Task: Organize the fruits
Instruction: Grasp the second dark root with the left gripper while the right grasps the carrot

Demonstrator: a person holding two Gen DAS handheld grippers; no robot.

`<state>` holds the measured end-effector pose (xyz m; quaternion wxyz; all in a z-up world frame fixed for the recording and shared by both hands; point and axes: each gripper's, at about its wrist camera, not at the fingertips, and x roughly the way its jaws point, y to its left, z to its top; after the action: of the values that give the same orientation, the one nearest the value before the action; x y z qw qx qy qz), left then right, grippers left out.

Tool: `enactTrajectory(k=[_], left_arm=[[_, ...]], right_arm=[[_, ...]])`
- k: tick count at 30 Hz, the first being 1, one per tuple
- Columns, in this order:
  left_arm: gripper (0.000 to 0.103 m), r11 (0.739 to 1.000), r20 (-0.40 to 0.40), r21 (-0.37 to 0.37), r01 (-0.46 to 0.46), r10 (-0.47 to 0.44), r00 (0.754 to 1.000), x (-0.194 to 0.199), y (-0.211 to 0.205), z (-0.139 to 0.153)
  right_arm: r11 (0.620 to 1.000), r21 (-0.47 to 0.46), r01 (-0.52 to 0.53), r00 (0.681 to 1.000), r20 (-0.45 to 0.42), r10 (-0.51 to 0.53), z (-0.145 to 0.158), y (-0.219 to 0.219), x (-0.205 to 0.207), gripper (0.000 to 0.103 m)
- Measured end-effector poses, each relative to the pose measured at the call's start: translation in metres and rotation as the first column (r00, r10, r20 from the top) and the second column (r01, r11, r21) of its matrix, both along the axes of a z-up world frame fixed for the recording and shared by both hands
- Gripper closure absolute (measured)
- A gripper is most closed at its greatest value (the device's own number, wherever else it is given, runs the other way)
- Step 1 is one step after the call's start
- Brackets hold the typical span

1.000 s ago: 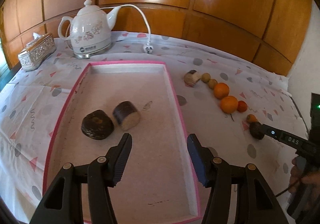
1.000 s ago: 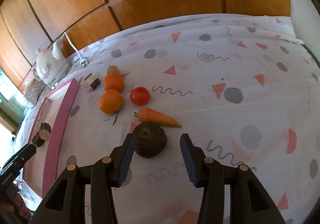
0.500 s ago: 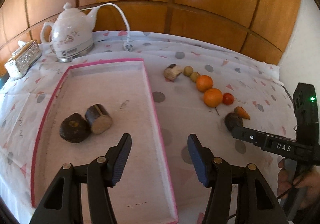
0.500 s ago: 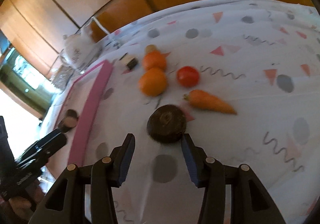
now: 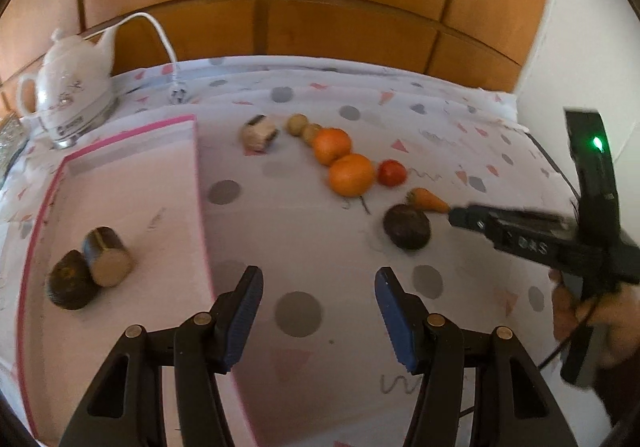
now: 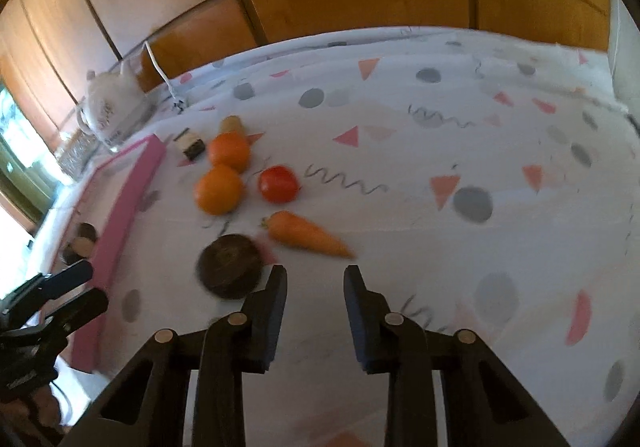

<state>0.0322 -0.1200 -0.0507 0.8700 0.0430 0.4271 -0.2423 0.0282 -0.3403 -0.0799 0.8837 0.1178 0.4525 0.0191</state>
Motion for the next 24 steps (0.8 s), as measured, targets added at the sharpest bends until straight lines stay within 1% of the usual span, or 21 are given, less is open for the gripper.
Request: enactTrajectory(k=[3, 5, 10, 11, 14, 17, 19, 24], left_arm=[[0.043, 1.000, -0.019, -0.004, 0.019, -0.019, 1.000, -0.001, -0.004, -0.005], [0.040, 1.000, -0.024, -0.006, 0.022, -0.022, 0.999, 0.000, -0.005, -0.006], [0.040, 0.999, -0.038, -0.028, 0.033, -0.034, 0.999, 0.002, -0.006, -0.009], [0.040, 0.999, -0.042, -0.030, 0.035, -0.036, 0.998, 0.002, -0.007, -0.010], [0.040, 0.998, -0.055, -0.035, 0.042, -0.044, 0.998, 0.003, -0.009, -0.013], [0.040, 0.998, -0.056, -0.039, 0.048, -0.050, 0.997, 0.004, -0.010, -0.013], [0.040, 0.998, -0.060, -0.047, 0.053, -0.055, 0.997, 0.004, -0.010, -0.013], [0.039, 0.997, -0.062, -0.051, 0.059, -0.062, 0.996, 0.005, -0.013, -0.014]], right_arm=[[0.996, -0.073, -0.044, 0.999, 0.007, 0.045, 0.002, 0.001, 0.009, 0.073], [0.989, -0.123, -0.084, 0.996, 0.009, 0.085, 0.003, 0.004, 0.018, 0.073], [0.958, -0.186, -0.218, 0.976, -0.030, 0.217, -0.002, 0.014, 0.037, 0.073], [0.953, -0.198, -0.231, 0.973, -0.033, 0.229, -0.002, 0.016, 0.039, 0.073], [0.936, -0.219, -0.276, 0.961, -0.040, 0.274, -0.001, 0.022, 0.044, 0.073], [0.925, -0.219, -0.310, 0.951, -0.053, 0.306, 0.000, 0.026, 0.046, 0.073], [0.910, -0.228, -0.347, 0.938, -0.076, 0.339, -0.003, 0.029, 0.046, 0.073], [0.888, -0.248, -0.388, 0.922, -0.115, 0.371, -0.010, 0.031, 0.055, 0.073]])
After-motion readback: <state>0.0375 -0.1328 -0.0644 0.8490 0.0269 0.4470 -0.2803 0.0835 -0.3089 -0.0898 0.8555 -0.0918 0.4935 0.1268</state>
